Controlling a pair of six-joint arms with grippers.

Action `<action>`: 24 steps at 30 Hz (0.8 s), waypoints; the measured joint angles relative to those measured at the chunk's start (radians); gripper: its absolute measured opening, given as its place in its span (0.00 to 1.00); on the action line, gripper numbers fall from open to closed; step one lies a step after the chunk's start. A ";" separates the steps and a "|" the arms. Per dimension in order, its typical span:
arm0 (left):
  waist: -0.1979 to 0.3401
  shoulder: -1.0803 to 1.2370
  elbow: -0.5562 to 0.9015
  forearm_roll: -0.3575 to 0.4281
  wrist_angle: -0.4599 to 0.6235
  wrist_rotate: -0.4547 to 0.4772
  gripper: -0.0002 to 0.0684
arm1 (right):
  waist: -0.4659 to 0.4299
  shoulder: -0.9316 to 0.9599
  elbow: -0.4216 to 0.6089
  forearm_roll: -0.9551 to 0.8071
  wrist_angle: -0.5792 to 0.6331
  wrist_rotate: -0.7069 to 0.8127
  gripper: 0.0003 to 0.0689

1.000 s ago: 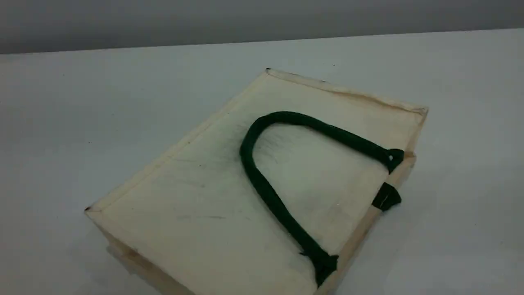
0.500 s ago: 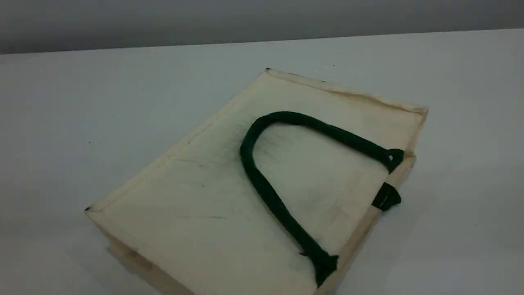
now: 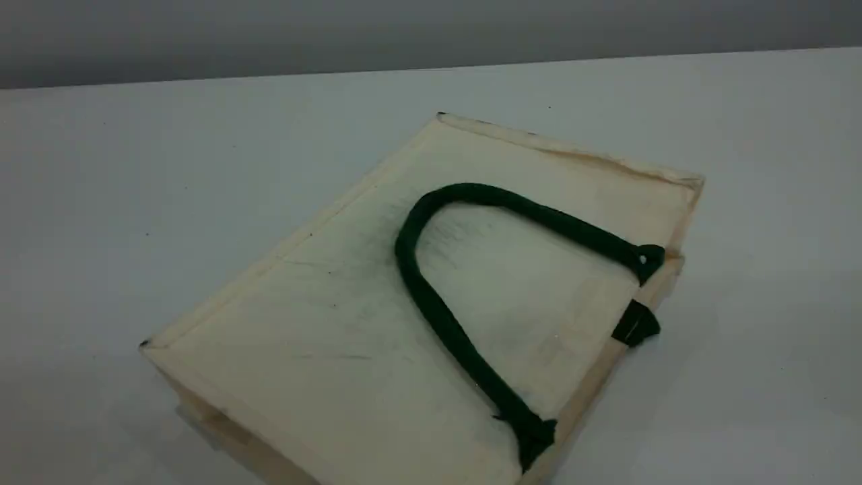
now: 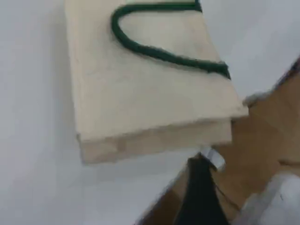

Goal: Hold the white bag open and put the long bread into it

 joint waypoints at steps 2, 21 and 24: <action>0.001 -0.015 0.016 0.035 -0.024 -0.008 0.66 | 0.000 0.000 0.000 0.000 0.000 0.000 0.65; 0.001 -0.019 0.026 0.059 -0.034 -0.034 0.66 | -0.250 0.000 0.000 0.010 0.000 0.000 0.65; 0.020 -0.019 0.026 0.059 -0.034 -0.034 0.66 | -0.348 0.000 0.000 0.010 0.000 0.000 0.65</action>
